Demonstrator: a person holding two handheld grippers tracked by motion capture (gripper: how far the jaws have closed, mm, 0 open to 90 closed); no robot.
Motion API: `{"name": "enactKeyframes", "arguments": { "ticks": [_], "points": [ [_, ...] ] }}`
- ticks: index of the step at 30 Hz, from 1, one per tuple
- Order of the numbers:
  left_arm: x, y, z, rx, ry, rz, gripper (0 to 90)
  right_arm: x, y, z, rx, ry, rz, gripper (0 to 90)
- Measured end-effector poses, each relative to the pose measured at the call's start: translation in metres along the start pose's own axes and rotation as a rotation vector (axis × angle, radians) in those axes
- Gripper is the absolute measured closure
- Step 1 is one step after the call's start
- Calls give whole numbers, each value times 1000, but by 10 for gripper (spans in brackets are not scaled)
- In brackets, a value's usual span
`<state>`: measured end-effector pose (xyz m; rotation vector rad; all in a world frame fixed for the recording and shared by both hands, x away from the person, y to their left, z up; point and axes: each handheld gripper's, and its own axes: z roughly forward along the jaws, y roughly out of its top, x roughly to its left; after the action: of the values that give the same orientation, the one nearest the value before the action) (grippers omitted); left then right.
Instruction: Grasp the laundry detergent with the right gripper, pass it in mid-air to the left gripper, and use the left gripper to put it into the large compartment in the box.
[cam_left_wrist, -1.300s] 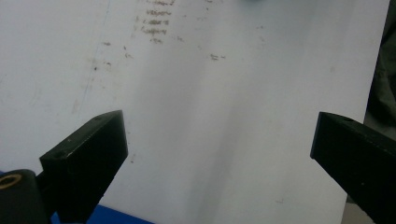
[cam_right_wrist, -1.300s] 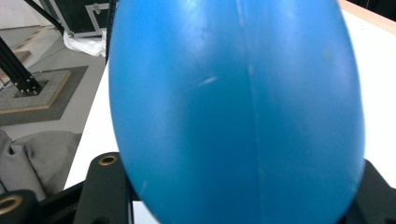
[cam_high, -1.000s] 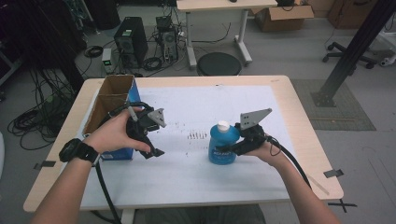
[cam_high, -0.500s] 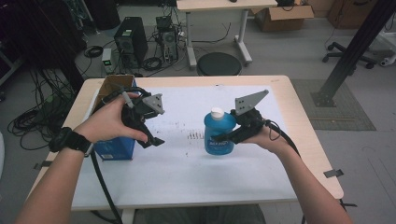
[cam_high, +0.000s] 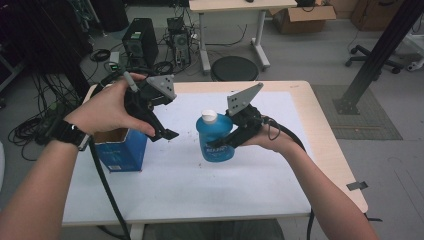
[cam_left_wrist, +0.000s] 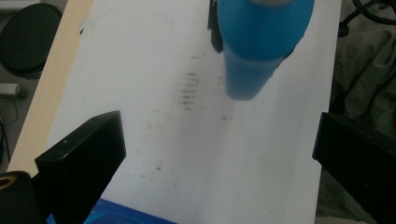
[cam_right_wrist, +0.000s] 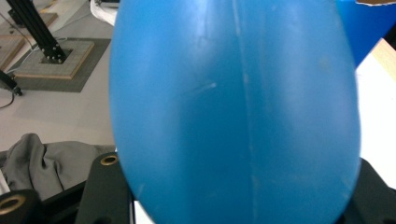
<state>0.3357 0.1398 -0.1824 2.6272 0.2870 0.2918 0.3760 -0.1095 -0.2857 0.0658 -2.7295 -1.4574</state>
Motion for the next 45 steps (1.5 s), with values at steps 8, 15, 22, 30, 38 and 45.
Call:
{"name": "enactKeyframes", "arguments": {
  "ticks": [8,15,22,30,38,45],
  "points": [
    [-5,25,-7,50,-17,41,32,2,15,16,23,15,-20,422],
    [-11,42,0,103,-31,78,33,3,26,24,21,29,-31,422],
    [-14,51,14,166,-46,99,44,6,30,25,10,28,-39,423],
    [-17,59,25,187,-56,106,58,6,29,26,20,26,-48,422],
    [-18,60,33,210,-66,114,119,7,28,24,19,21,-48,422],
    [-18,60,35,212,-83,116,174,7,27,24,18,22,-49,422]
  ]
}}
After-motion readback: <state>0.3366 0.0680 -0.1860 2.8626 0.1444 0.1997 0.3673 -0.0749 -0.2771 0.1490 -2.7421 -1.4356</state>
